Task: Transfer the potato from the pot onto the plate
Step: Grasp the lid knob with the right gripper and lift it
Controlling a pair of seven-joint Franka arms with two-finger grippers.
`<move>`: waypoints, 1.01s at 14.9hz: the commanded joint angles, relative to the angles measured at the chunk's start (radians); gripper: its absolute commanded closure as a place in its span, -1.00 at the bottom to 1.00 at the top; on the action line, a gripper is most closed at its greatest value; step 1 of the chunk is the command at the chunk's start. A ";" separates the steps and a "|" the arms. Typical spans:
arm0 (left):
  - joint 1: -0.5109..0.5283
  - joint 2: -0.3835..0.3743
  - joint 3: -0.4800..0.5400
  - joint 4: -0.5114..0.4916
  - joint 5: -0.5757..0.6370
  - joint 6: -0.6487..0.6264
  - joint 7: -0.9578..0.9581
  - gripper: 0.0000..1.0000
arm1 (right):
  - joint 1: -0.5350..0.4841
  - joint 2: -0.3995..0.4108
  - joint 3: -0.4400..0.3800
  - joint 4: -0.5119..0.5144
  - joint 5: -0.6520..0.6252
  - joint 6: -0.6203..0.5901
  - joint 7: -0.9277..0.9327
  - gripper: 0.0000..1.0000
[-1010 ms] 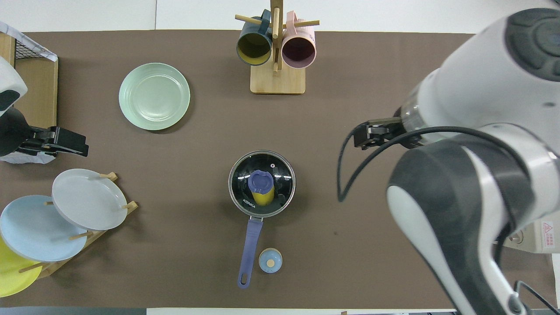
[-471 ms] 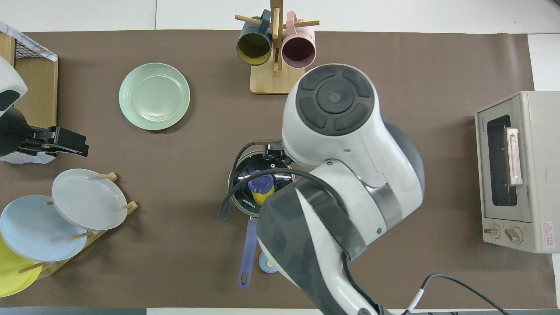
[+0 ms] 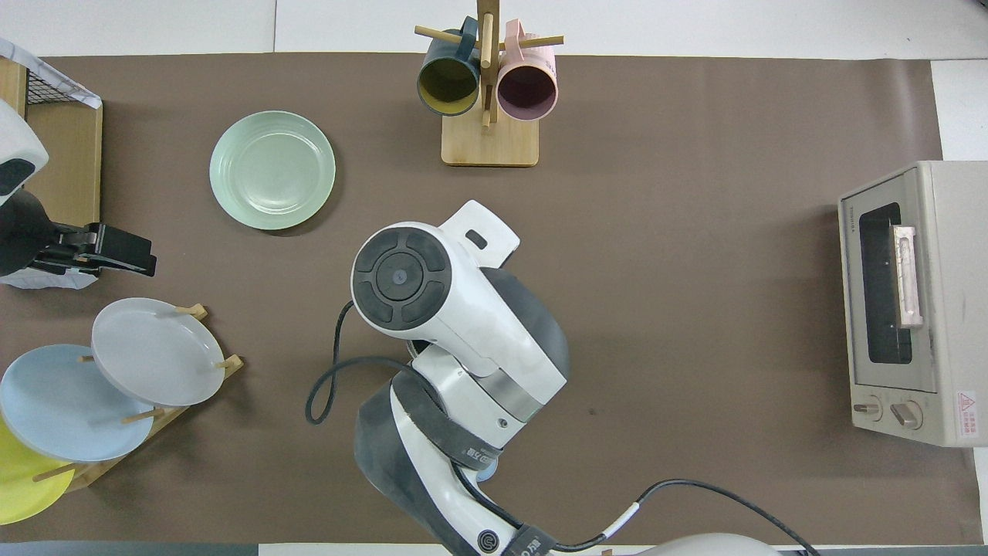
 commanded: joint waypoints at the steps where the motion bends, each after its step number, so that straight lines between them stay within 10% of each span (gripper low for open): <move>1: 0.008 -0.015 -0.009 -0.016 -0.011 -0.006 -0.002 -1.00 | -0.009 -0.014 0.002 -0.031 -0.004 0.043 0.032 -1.00; 15: 0.002 -0.015 -0.009 -0.014 -0.011 0.007 -0.005 -1.00 | -0.004 -0.063 0.004 -0.164 0.051 0.069 0.033 -1.00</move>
